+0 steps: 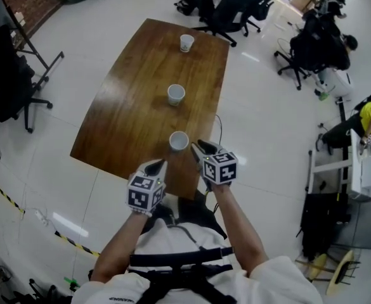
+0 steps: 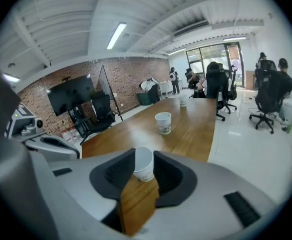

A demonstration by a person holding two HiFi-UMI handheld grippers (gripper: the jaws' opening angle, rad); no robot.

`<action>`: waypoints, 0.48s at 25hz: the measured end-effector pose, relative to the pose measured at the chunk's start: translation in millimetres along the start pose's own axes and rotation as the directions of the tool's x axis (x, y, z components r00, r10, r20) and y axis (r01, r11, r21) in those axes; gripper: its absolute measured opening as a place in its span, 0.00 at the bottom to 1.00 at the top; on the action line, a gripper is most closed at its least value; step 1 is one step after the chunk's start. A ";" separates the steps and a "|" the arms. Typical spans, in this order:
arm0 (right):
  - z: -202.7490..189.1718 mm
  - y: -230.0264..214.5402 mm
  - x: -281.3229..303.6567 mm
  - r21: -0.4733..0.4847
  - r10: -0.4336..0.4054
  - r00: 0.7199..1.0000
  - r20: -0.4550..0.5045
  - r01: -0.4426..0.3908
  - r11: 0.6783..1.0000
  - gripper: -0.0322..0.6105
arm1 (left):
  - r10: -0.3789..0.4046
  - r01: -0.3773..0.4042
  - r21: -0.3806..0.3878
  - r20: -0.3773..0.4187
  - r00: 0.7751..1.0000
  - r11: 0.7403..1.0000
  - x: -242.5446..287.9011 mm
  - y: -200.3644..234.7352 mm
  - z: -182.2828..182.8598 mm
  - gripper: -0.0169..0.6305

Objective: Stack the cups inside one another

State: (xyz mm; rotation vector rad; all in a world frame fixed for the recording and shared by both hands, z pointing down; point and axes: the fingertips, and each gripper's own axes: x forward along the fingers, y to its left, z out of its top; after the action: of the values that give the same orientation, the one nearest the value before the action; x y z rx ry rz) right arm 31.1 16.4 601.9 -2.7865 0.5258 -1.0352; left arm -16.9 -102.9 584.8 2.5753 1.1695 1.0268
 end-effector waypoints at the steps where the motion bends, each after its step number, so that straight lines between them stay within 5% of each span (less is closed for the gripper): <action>1: 1.2 -2.7 6.5 -0.009 0.005 1.000 -0.013 -0.005 1.000 0.27 | 0.009 -0.009 -0.007 -0.001 1.000 1.000 2.8 1.3 0.3 0.00; 12: -1.4 -1.7 59.6 -0.079 0.076 0.987 -0.143 -0.088 0.993 0.27 | 0.074 -0.074 -0.114 -0.003 0.997 0.991 26.6 26.1 6.3 0.01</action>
State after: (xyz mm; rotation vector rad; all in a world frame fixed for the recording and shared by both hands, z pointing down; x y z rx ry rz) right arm 72.7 -3.6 639.7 -2.7517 0.7113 -1.2239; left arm 15.5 -101.2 604.0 2.5463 0.9910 1.0746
